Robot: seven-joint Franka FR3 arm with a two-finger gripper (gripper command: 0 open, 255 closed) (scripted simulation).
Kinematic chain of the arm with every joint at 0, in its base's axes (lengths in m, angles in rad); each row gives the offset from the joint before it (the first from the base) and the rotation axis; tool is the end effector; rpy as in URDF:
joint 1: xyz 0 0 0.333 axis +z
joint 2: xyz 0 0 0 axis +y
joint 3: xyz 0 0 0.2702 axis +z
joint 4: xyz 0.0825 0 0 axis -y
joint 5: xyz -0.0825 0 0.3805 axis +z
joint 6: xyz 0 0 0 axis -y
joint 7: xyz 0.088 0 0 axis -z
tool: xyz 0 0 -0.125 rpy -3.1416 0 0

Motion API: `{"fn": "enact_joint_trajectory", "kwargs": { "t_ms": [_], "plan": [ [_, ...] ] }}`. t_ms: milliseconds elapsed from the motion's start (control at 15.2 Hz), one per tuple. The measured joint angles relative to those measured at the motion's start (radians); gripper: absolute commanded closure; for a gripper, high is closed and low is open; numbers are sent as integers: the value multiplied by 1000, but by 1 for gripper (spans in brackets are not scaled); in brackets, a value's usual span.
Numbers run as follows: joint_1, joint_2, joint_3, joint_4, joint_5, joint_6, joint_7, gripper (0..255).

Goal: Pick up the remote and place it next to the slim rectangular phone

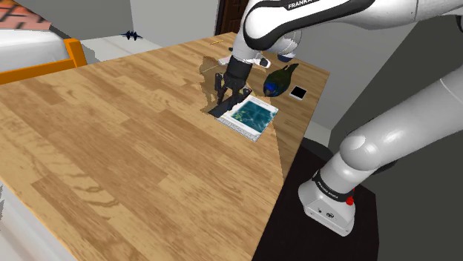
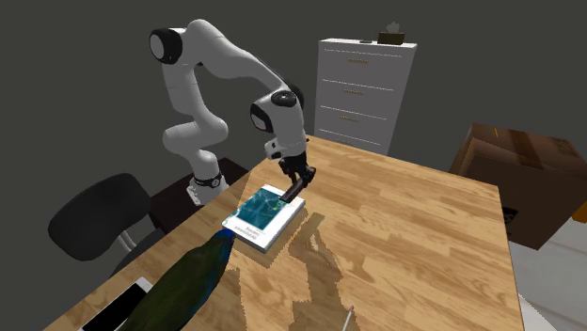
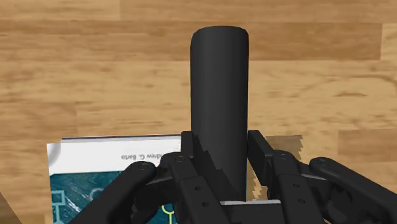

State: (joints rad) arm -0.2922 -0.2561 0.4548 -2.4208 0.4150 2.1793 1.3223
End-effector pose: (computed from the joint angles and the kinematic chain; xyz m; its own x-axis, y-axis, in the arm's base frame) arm 0.4570 0.0908 0.3367 0.1574 -0.9619 -0.2235 -0.9875 -0.1542 -0.0319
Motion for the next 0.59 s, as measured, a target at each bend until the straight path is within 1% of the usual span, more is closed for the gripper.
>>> {"fn": "enact_joint_trajectory", "kwargs": {
  "t_ms": [330, 594],
  "plan": [
    [-36, -90, -88, -86, 4, -38, -128, 255],
    [-84, -133, -171, -123, -26, -76, -234, 255]
  ]
}}
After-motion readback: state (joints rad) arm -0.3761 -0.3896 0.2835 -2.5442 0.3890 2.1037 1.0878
